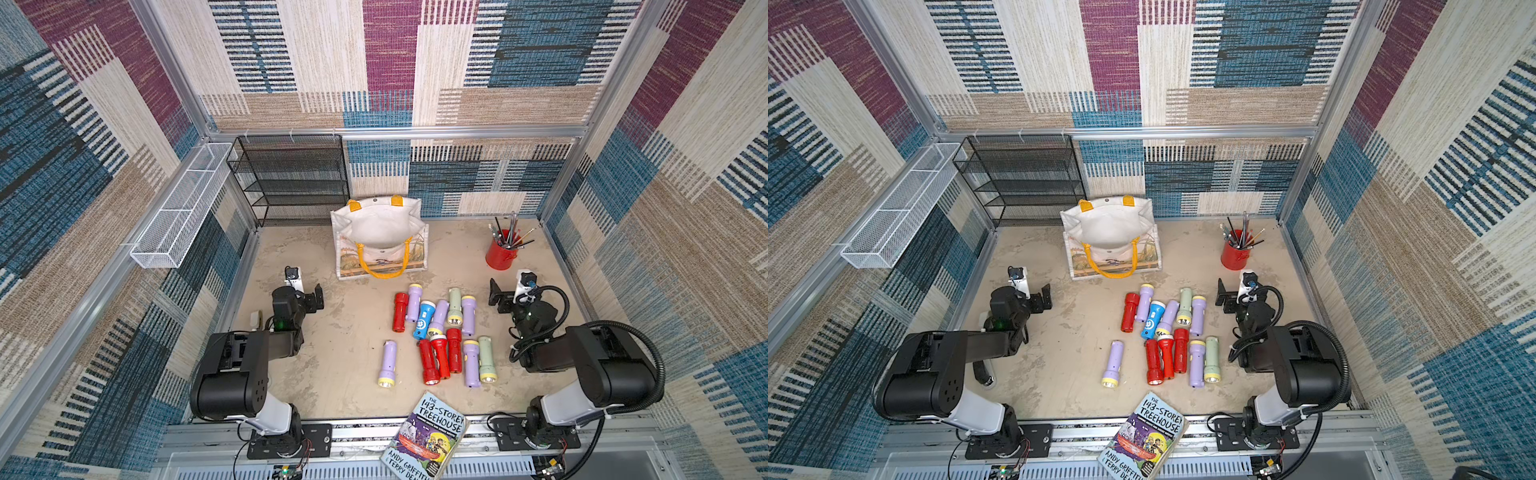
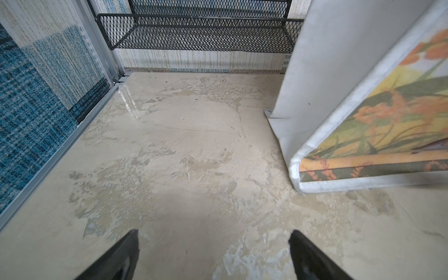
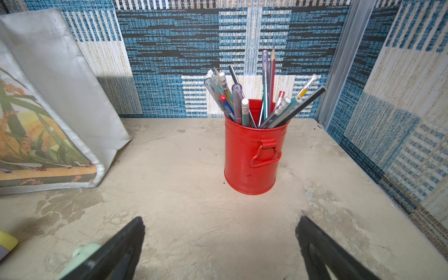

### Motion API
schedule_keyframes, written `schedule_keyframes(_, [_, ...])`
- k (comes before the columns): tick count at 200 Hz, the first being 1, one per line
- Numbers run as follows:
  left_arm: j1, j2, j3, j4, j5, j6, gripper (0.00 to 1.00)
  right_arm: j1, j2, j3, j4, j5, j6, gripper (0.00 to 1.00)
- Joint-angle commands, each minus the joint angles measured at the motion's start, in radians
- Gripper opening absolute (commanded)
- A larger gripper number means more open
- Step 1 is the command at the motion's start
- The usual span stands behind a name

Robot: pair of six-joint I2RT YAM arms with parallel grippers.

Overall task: Put the flashlights into the tote bags
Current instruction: Move the canvas bag to the center of the board.

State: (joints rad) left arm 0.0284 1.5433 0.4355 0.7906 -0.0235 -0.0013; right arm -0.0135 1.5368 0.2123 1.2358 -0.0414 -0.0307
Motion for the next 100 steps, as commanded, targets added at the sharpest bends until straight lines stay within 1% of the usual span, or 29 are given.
schedule_keyframes(1, [0.001, -0.001, 0.002, 0.009, -0.001, -0.002, 0.99, 0.0, -0.001, 0.006, 0.034, 0.01, 0.004, 0.99])
schedule_keyframes(100, [0.001, -0.003, -0.001, 0.012, -0.001, -0.002, 0.99, 0.0, -0.006, 0.005, 0.034, 0.018, 0.008, 0.99])
